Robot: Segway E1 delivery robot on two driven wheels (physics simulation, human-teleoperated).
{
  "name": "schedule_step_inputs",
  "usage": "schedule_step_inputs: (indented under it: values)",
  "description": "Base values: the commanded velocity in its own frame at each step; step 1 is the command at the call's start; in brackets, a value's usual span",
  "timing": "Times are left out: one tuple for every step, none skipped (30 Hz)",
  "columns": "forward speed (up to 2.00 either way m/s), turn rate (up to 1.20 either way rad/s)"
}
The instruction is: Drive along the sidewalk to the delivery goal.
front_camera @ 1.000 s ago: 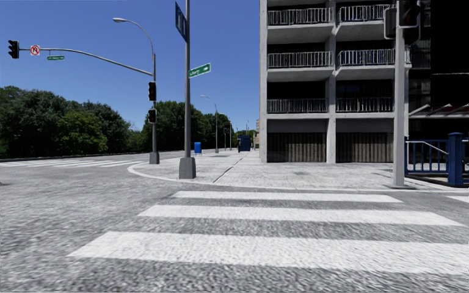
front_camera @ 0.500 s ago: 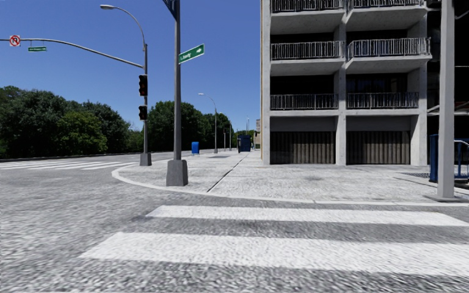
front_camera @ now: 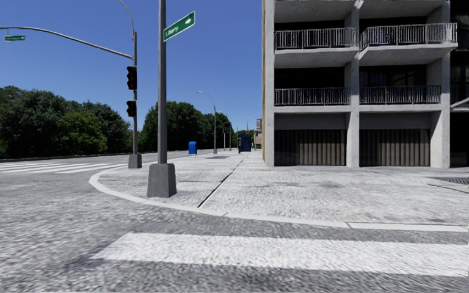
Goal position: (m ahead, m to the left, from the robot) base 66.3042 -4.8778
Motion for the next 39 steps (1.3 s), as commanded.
schedule_step_inputs:
  values:
    - [2.0, -0.1]
    - [2.0, -0.15]
    - [2.0, -0.15]
    - [2.0, -0.24]
    - [2.0, -0.23]
    - [2.0, -0.1]
    - [2.0, -0.1]
    - [2.0, 0.0]
    - [2.0, 0.0]
    - [2.0, 0.0]
    - [2.0, 0.0]
    - [2.0, 0.0]
    - [2.0, 0.0]
    - [2.0, 0.0]
    - [2.0, 0.0]
    - [2.0, 0.0]
    - [2.0, 0.0]
    - [2.0, 0.0]
    - [2.0, 0.0]
    - [2.0, 0.0]
    - [2.0, 0.0]
    - [2.0, 0.0]
    - [2.0, 0.0]
    - [2.0, 0.0]
    - [2.0, 0.0]
    - [2.0, 0.0]
    - [2.0, 0.0]
    - [2.0, 0.0]
    - [2.0, 0.0]
    - [2.0, 0.0]
    - [2.0, 0.0]
    - [2.0, 0.0]
    - [2.0, 0.0]
    - [2.0, 0.0]
    - [2.0, 0.0]
    - [2.0, 0.0]
    - [2.0, 0.0]
    - [2.0, 0.0]
    - [2.0, 0.0]
